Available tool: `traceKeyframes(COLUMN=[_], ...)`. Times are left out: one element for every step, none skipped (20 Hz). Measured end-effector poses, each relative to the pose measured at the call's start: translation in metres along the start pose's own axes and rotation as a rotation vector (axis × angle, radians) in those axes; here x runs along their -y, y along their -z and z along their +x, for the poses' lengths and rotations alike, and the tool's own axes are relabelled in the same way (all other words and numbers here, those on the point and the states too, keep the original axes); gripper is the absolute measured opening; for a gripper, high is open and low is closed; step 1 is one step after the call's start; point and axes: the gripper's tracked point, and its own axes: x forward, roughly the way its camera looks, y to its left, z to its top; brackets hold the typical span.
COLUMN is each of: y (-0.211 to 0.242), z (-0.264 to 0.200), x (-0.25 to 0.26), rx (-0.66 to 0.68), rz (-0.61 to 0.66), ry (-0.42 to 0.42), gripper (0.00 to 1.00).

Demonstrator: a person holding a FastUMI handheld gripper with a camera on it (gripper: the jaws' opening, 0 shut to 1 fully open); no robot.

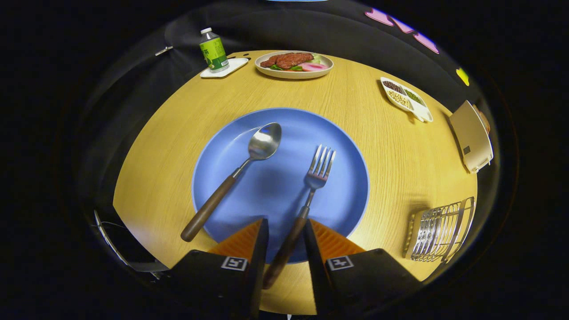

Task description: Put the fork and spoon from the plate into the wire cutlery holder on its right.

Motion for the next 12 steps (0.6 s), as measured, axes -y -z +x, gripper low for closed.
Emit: traceKeyframes(y=[0.000, 0.002, 0.001, 0.001, -0.001, -0.001, 0.000, 0.001, 0.002, 0.004, 0.005, 0.005], z=[-0.001, -0.001, -0.003, -0.001, 0.001, -0.001, 0.000, -0.001, -0.001, -0.003, -0.003, -0.007], x=[-0.001, 0.000, -0.001, 0.001, 0.007, 0.007, -0.003, -0.008, -0.004, -0.001, 0.001, 0.001], rx=[-0.005, -0.021, -0.027, -0.037, -0.041, -0.049, -0.058, -0.069, -0.070, -0.075, -0.085, -0.097], rz=[-0.008, -0.022, -0.027, -0.020, -0.002, 0.023, 0.036, 0.018, -0.010, -0.027, -0.015, 0.012], ry=[0.000, 0.001, 0.006, 0.009, 0.016, -0.004, -0.070, -0.112, -0.128, -0.140, -0.155, -0.177], gripper=[0.37, 0.39, 0.39, 0.39, 0.32, 0.26, 0.15, 0.15, 0.15, 0.12, 0.10, 0.09])
